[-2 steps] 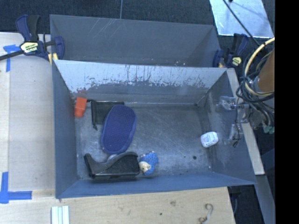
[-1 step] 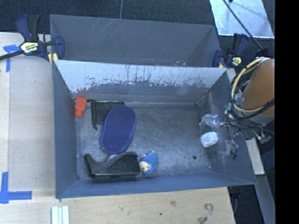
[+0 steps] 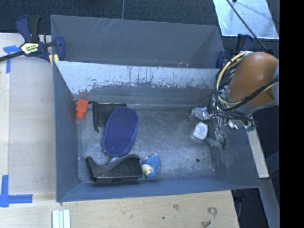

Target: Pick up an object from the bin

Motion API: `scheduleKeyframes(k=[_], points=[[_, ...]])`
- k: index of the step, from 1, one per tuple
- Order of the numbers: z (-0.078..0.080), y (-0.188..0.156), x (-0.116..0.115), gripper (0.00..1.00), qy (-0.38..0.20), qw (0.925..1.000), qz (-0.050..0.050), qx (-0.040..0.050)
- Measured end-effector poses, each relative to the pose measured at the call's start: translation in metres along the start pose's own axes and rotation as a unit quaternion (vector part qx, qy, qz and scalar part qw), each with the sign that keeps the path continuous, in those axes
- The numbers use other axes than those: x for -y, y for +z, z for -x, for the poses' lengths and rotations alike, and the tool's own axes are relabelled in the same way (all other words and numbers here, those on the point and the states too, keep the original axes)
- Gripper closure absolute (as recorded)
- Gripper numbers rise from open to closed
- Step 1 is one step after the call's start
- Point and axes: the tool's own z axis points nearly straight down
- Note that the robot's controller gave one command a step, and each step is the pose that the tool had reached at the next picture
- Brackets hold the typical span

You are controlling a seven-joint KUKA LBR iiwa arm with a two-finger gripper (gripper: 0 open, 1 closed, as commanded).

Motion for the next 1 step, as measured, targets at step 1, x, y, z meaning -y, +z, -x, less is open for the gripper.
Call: scheduleKeyframes(k=[1], points=[[-0.0008,-0.0051,0.0016,1.0,0.001,1.0,-0.002,0.0006]])
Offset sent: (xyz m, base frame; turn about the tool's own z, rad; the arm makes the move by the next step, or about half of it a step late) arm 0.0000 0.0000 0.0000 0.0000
